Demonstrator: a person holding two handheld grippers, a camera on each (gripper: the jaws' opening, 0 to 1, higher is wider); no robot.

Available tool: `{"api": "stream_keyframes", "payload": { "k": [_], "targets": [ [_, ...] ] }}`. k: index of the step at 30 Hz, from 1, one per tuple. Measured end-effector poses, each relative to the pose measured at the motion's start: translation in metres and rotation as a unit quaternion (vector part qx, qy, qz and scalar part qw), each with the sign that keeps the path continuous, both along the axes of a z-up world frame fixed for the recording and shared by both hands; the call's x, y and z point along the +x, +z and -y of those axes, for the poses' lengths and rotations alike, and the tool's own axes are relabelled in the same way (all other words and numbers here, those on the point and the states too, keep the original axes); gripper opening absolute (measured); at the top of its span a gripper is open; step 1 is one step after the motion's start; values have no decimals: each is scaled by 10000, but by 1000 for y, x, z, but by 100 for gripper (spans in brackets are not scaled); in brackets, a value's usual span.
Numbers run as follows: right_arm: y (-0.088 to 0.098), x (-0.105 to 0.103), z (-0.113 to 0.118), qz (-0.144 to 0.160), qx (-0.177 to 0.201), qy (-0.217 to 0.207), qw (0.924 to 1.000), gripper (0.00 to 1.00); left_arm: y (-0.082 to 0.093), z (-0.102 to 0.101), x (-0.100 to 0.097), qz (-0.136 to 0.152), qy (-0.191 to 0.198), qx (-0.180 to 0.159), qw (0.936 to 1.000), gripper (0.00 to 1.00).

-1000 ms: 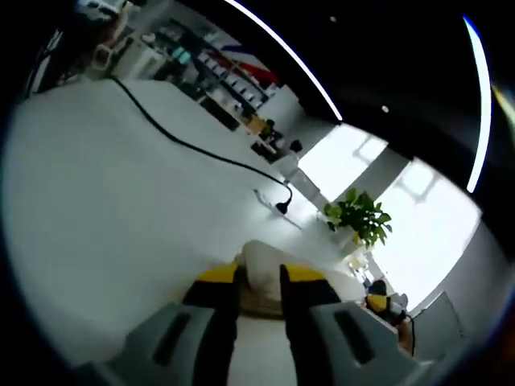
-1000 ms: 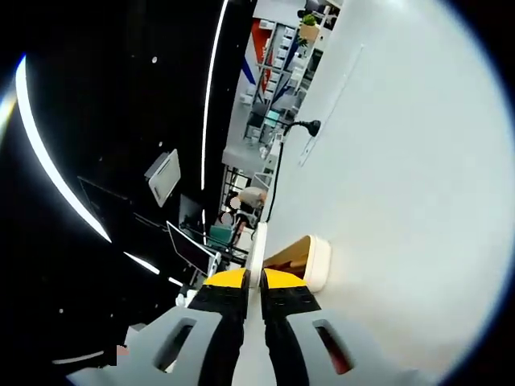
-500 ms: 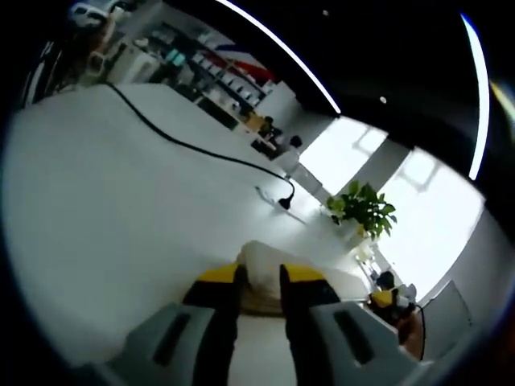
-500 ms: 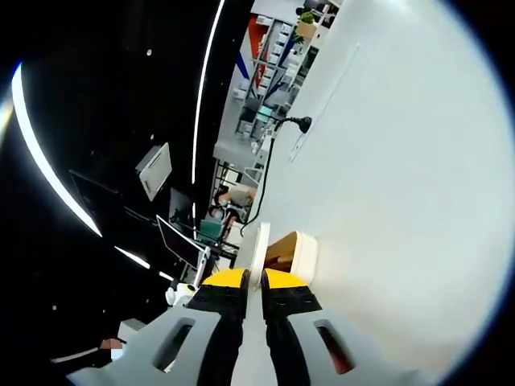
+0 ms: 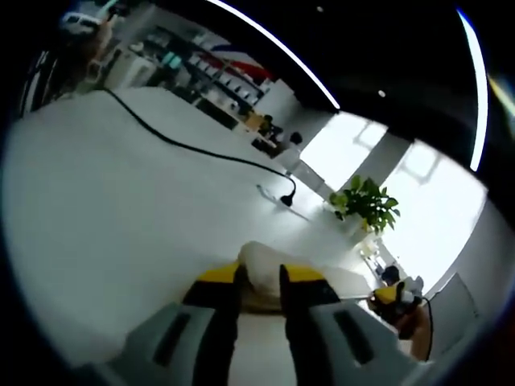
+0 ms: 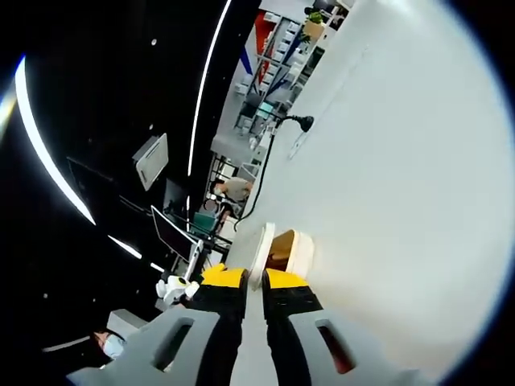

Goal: Arrange the utensils inside the cutlery case until each visible utensil rests in its matching compartment.

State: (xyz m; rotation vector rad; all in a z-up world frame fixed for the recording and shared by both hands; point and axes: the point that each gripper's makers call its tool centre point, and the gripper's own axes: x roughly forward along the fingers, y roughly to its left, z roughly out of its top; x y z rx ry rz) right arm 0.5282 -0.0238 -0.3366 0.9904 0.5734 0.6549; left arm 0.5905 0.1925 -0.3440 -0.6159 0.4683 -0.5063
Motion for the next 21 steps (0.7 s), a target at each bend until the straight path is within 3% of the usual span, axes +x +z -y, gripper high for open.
{"api": "stream_keyframes", "payload": {
  "k": [2, 12, 21],
  "targets": [
    [-1, 1, 1, 81, -207, 4, 9998, 7, 1, 1, 0, 90, -38, 67, 9999, 20],
    [-2, -3, -3, 301, -563, 128, 9979, 7, -3, 0, 0, 167, -33, 509, 9986, 20],
    [-2, -6, -3, 315, -583, 102, 9977, 8, 11, 5, 3, 557, -70, 437, 9975, 19]
  ]
}}
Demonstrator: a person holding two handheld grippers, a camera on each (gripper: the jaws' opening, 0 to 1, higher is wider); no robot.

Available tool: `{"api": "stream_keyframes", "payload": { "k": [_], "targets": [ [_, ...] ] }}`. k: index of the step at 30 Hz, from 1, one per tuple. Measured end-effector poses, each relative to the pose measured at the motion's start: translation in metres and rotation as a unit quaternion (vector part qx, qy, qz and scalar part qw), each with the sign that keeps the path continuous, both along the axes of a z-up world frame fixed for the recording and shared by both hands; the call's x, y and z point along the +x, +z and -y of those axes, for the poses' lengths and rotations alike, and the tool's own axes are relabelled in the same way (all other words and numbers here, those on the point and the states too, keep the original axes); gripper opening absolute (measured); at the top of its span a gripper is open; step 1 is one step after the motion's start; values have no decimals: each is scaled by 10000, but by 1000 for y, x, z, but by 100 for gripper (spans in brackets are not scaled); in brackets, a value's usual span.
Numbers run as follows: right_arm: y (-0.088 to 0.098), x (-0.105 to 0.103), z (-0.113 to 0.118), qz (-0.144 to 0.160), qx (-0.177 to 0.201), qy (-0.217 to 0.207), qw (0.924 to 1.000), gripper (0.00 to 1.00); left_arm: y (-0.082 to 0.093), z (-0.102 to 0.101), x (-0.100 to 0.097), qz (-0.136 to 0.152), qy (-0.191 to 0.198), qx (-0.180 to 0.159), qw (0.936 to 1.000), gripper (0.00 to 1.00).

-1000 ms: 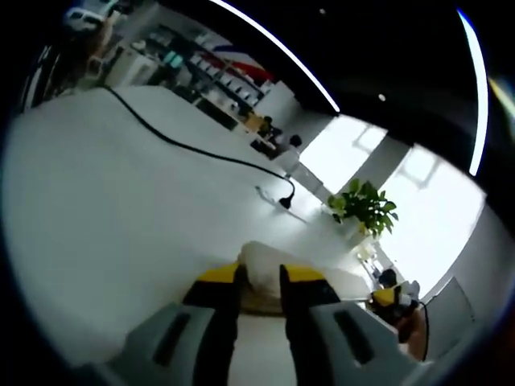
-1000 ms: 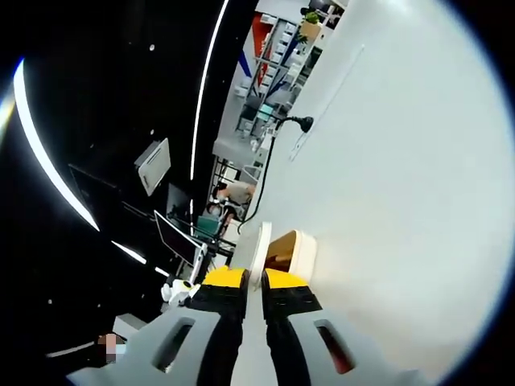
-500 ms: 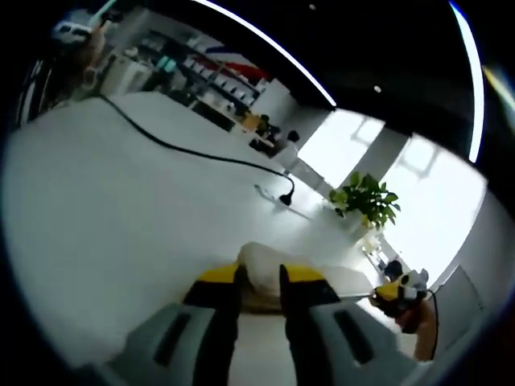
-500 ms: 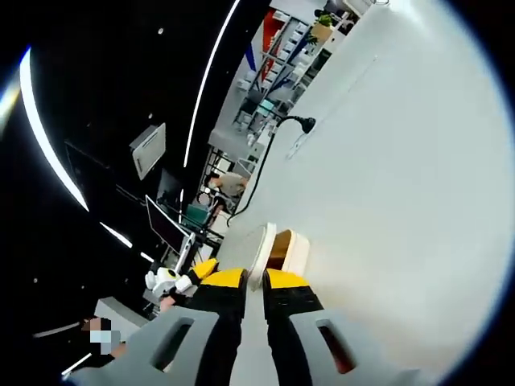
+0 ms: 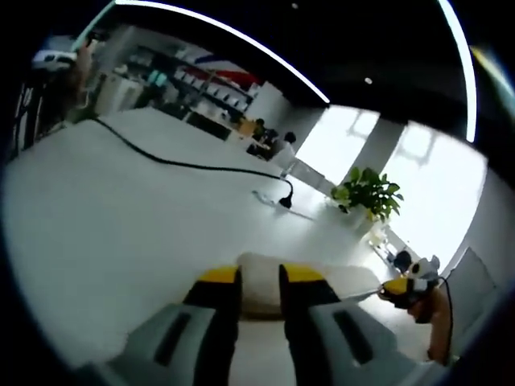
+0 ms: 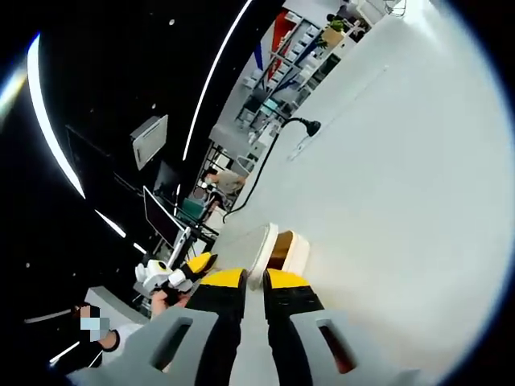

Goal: Arrange the utensils inside the cutlery case until each visible utensil rests in its matching compartment.

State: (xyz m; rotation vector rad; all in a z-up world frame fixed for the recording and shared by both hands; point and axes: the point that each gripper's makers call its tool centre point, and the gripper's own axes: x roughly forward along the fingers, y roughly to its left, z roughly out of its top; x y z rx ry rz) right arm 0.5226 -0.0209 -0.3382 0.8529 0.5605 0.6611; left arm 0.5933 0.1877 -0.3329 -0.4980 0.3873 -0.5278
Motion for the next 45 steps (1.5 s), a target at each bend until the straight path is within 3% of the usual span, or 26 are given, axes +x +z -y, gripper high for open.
{"api": "stream_keyframes", "payload": {
  "k": [11, 16, 23, 26, 32, 36, 40, 45],
  "targets": [
    [-1, 2, 4, 26, -45, 2, 10000, 8, -1, 1, 1, 113, -12, 204, 9997, 20],
    [-5, 4, 12, 183, -525, -47, 9984, 6, -2, 0, 3, 204, 23, 326, 9993, 20],
    [-7, 6, 14, 176, -474, -105, 9987, 2, -4, -7, 4, 201, 137, 414, 9988, 20],
    [-5, 9, 18, 102, -265, -236, 9993, 2, -5, -8, 5, 173, 136, 353, 9991, 20],
    [-9, 9, 21, 264, -649, -275, 9972, 3, -11, -5, 4, 40, 80, 208, 9997, 21],
    [-13, 11, 23, 227, -672, -318, 9970, 7, -14, -4, 4, -77, 50, 81, 9999, 21],
    [-8, 13, 15, 293, -480, -235, 9981, 18, -16, -2, 2, -171, 22, -36, 9998, 21],
    [-7, 14, 13, 334, -506, -105, 9981, 18, -15, -1, 1, -158, 40, 58, 9998, 21]
  ]
}}
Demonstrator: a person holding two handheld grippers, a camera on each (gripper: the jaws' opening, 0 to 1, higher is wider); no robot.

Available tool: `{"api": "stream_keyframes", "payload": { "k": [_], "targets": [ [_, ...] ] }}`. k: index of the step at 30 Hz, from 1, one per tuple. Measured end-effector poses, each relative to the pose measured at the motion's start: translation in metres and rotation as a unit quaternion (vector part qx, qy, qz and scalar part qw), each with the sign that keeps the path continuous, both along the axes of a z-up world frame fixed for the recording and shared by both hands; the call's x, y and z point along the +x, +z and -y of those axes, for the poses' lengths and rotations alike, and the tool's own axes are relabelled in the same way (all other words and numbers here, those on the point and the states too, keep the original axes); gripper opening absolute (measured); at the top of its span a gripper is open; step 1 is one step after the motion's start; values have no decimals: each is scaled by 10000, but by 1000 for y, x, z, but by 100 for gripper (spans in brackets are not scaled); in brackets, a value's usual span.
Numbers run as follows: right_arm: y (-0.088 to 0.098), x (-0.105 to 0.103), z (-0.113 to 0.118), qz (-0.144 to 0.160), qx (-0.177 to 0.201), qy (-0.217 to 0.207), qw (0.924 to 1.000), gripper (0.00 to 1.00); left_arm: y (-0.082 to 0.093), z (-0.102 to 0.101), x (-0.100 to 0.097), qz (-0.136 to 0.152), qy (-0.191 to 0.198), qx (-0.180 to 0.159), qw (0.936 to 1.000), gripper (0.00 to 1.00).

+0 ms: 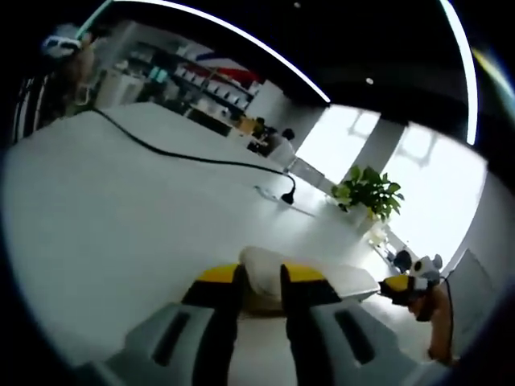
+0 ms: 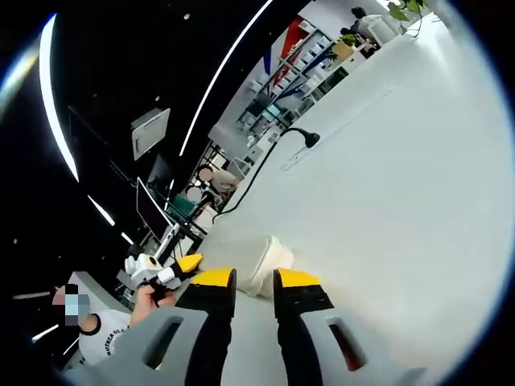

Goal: Arrange the utensils inside the cutlery case until each visible utensil rests in its matching compartment.

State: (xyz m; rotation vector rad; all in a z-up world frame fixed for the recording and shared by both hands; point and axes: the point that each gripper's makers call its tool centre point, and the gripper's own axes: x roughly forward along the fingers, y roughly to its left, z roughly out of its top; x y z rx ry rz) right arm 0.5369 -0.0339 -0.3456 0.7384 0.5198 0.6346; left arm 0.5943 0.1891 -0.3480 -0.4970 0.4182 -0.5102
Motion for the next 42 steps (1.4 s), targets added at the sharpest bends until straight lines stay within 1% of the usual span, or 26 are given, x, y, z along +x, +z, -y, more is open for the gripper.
{"api": "stream_keyframes", "payload": {
  "k": [4, 7, 13, 15, 16, 19, 21, 24, 25, 26, 27, 28, 29, 30, 31, 32, 33, 34, 35, 36, 37, 38, 39, 40, 41, 42],
  "targets": [
    [-1, 2, 1, -7, 8, 42, 10000, 18, 0, 1, -2, -53, -13, 43, 10000, 21],
    [-1, 3, 2, -68, 130, 6, 9999, 18, 0, 2, -3, -73, 2, 136, 9999, 21],
    [-3, 4, 2, -167, 156, -22, 9997, 13, -1, 6, -5, 53, 5, 596, 9982, 26],
    [-4, 3, 2, -212, 174, -23, 9996, 11, -3, 6, -4, 153, 5, 847, 9963, 26],
    [-5, 3, 2, -241, 170, -27, 9996, 10, -2, 7, -4, 151, 5, 798, 9967, 27],
    [-5, 4, 3, -240, 104, -33, 9997, 9, -2, 5, -3, 147, 16, 822, 9965, 27],
    [-5, 4, 3, -194, -46, -23, 9998, 9, -2, 5, -3, 155, 14, 832, 9964, 27],
    [-5, 4, 1, 10, -496, 49, 9988, 10, -2, 4, -3, 150, 15, 845, 9963, 27],
    [-4, 6, 2, 13, -572, 33, 9984, 11, -2, 4, -4, 148, 17, 854, 9962, 27],
    [-5, 6, 5, -103, -732, -55, 9972, 11, -2, 4, -4, 153, 17, 861, 9962, 27],
    [-3, 10, 8, 10, -1006, -101, 9949, 10, -2, 4, -4, 151, 17, 864, 9961, 27],
    [0, 13, 10, 223, -1380, -28, 9902, 10, -2, 4, -4, 144, 20, 861, 9962, 27],
    [3, 16, 12, 363, -1740, 36, 9841, 10, -2, 4, -4, 141, 20, 862, 9962, 27],
    [7, 19, 16, 492, -2211, 77, 9740, 10, -2, 4, -4, 137, 20, 861, 9962, 27],
    [10, 21, 16, 642, -2594, 218, 9634, 10, -2, 4, -4, 127, 21, 857, 9962, 27],
    [12, 22, 15, 812, -2977, 428, 9502, 10, -2, 4, -4, 122, 20, 860, 9962, 27],
    [17, 24, 12, 966, -3368, 594, 9347, 10, -2, 4, -4, 119, 20, 874, 9961, 27],
    [20, 24, 7, 979, -3662, 717, 9226, 8, -2, 4, -4, 122, 23, 885, 9960, 27],
    [25, 26, 4, 1026, -3861, 762, 9136, 5, -1, 5, -4, 126, 30, 905, 9958, 27],
    [32, 28, -1, 1280, -4250, 986, 8907, 5, -1, 5, -4, 131, 34, 922, 9956, 27],
    [35, 27, -5, 1368, -4506, 1180, 8743, 5, -1, 5, -4, 151, 31, 958, 9953, 27],
    [35, 23, -10, 1327, -4848, 1512, 8512, 5, -1, 5, -4, 163, 23, 980, 9950, 27],
    [32, 19, -14, 1290, -5050, 1820, 8338, 5, -1, 4, -4, 166, 16, 992, 9949, 27],
    [32, 17, -18, 1333, -5207, 2098, 8167, 6, -1, 4, -4, 166, 13, 993, 9949, 27],
    [30, 17, -22, 1314, -5393, 2375, 7972, 7, -1, 4, -4, 168, 9, 990, 9949, 27],
    [28, 17, -24, 1297, -5543, 2557, 7814, 8, -1, 4, -5, 169, 5, 988, 9950, 27]
  ]
}}
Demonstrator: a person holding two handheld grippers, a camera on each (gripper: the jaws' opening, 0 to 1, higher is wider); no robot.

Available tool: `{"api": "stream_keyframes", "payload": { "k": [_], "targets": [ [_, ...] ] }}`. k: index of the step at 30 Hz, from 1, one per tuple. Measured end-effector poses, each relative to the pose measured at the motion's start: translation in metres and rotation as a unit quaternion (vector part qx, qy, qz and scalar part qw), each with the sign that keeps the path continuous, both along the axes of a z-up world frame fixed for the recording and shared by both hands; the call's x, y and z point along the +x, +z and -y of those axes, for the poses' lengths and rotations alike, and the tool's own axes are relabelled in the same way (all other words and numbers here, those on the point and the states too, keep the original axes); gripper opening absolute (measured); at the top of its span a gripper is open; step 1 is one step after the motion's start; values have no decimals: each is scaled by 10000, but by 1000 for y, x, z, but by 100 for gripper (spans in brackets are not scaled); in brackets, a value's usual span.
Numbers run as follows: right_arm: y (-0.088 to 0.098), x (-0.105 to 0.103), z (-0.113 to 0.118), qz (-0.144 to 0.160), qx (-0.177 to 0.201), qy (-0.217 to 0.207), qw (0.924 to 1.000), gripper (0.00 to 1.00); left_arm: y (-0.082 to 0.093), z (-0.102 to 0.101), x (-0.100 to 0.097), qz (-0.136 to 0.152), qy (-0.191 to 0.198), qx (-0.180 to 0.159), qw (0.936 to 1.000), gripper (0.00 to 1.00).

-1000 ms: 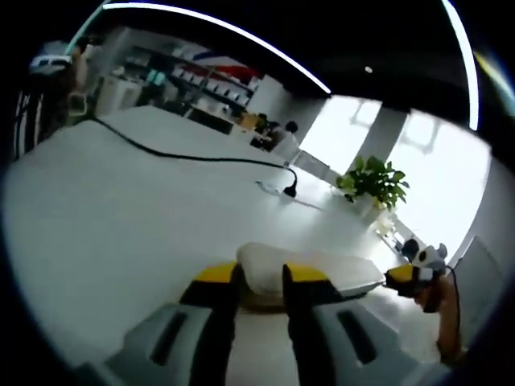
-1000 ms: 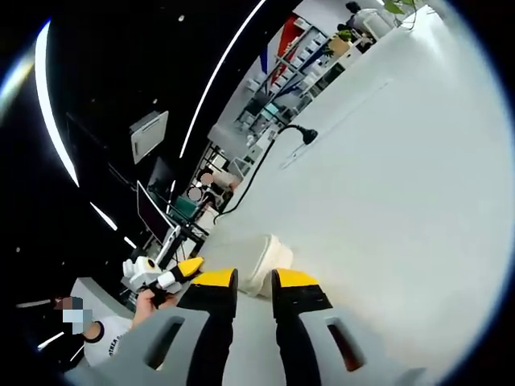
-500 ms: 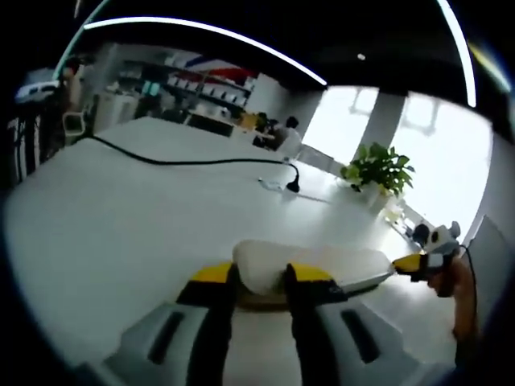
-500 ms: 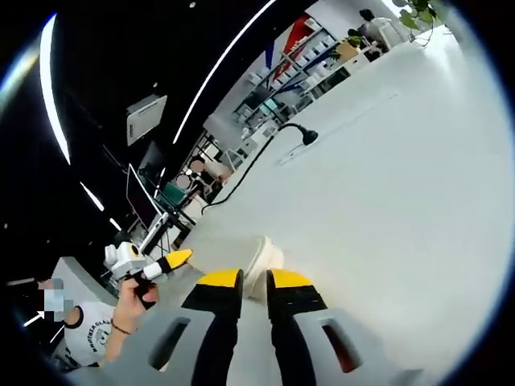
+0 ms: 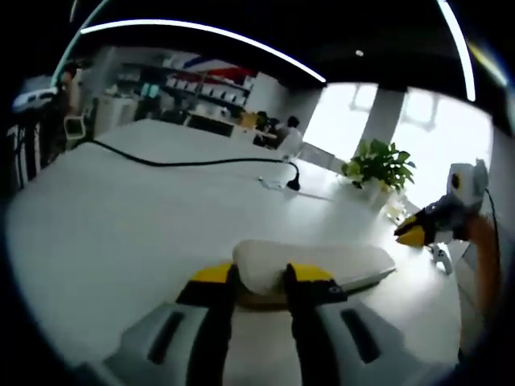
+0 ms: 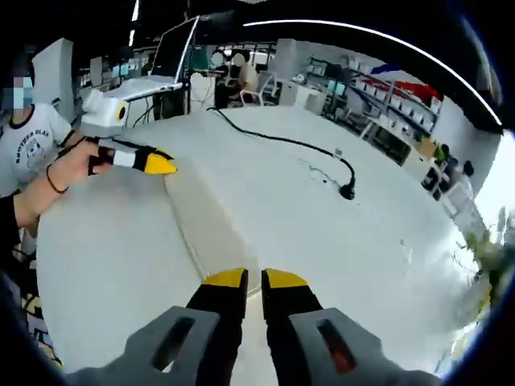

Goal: Arrange the utensils inside the cutlery case until each visible utensil rests in its matching compartment.

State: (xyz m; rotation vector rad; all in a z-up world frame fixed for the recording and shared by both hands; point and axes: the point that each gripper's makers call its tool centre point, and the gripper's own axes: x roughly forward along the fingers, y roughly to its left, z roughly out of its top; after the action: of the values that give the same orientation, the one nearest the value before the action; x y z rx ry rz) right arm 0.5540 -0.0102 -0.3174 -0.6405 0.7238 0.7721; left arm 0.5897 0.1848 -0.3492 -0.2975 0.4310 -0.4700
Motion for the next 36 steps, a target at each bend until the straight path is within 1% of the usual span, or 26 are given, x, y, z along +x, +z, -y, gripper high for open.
{"api": "stream_keyframes", "payload": {
  "k": [2, 3, 4, 5, 6, 7, 8, 9, 11, 13, 14, 15, 16, 17, 19, 21, 22, 23, 24, 27, 30, 34, 35, 36],
  "targets": [
    [-4, 2, -1, -104, -401, 204, 9989, 12, 0, 0, 0, 3, -4, -1, 10000, 27],
    [-7, 2, -3, -240, -640, 376, 9970, 15, 0, 0, 0, 8, -3, -1, 10000, 27],
    [-12, -1, -3, -556, -705, 291, 9955, 16, 0, 0, 0, 18, -9, 7, 10000, 27],
    [-15, -5, -2, -854, -720, 47, 9937, 14, 0, 0, 0, 43, -29, 27, 10000, 27],
    [-17, -8, -3, -1076, -713, -70, 9916, 10, 0, 0, 0, 46, -40, 31, 10000, 27],
    [-17, -8, -7, -1164, -676, -19, 9909, 9, 0, 0, 0, 41, -54, 35, 10000, 27],
    [-17, -6, -9, -1133, -701, 50, 9911, 9, 0, 0, 0, 43, -64, 44, 10000, 27],
    [-19, -5, -9, -1148, -836, 97, 9898, 9, 0, 0, -1, 52, -72, 58, 9999, 27],
    [-22, -4, -6, -1233, -1040, 14, 9869, 10, 0, 0, 0, 71, -73, 79, 9999, 27],
    [-22, -1, -10, -1289, -920, -57, 9874, 10, 0, 0, 0, 84, -67, 103, 9999, 27],
    [-23, -2, -11, -1394, -878, -84, 9863, 10, 0, 0, 0, 88, -66, 110, 9999, 27],
    [-27, -6, -9, -1590, -937, -160, 9827, 10, 0, 0, 0, 89, -65, 113, 9999, 27],
    [-30, -7, -6, -1656, -1034, -207, 9805, 10, 0, 0, 0, 90, -64, 112, 9999, 27],
    [-29, -4, -7, -1605, -1000, -190, 9818, 10, 0, 0, 0, 89, -67, 113, 9999, 27],
    [-28, -2, -4, -1582, -1064, -247, 9813, 12, 0, 0, 0, 88, -68, 113, 9999, 27],
    [-29, -2, -4, -1636, -1056, -244, 9806, 11, 0, 0, 1, 87, -69, 110, 9999, 27],
    [-32, -3, -4, -1713, -1050, -295, 9792, 10, 0, 0, 1, 79, -73, 103, 9999, 27],
    [-30, -2, -4, -1706, -1068, -256, 9792, 11, 0, 0, 0, 59, -72, 104, 9999, 28],
    [-30, -2, -4, -1712, -1056, -327, 9790, 11, 0, 0, 1, 75, -69, 114, 9999, 28],
    [-32, -1, -4, -1730, -1144, -329, 9777, 11, 0, 1, 1, 74, -57, 120, 9999, 28],
    [-32, -1, -4, -1792, -1170, -276, 9764, 11, 0, 1, 2, 82, -56, 123, 9999, 29],
    [-33, -1, -5, -1761, -1188, -196, 9770, 11, 0, 1, 3, 65, -70, 113, 9999, 29],
    [-33, -1, -6, -1753, -1198, -188, 9770, 11, 0, 0, 2, 54, -95, 143, 9998, 29],
    [-33, 0, -6, -1751, -1204, -212, 9769, 11, 2, -2, 3, 153, -180, 387, 9990, 28]
  ]
}}
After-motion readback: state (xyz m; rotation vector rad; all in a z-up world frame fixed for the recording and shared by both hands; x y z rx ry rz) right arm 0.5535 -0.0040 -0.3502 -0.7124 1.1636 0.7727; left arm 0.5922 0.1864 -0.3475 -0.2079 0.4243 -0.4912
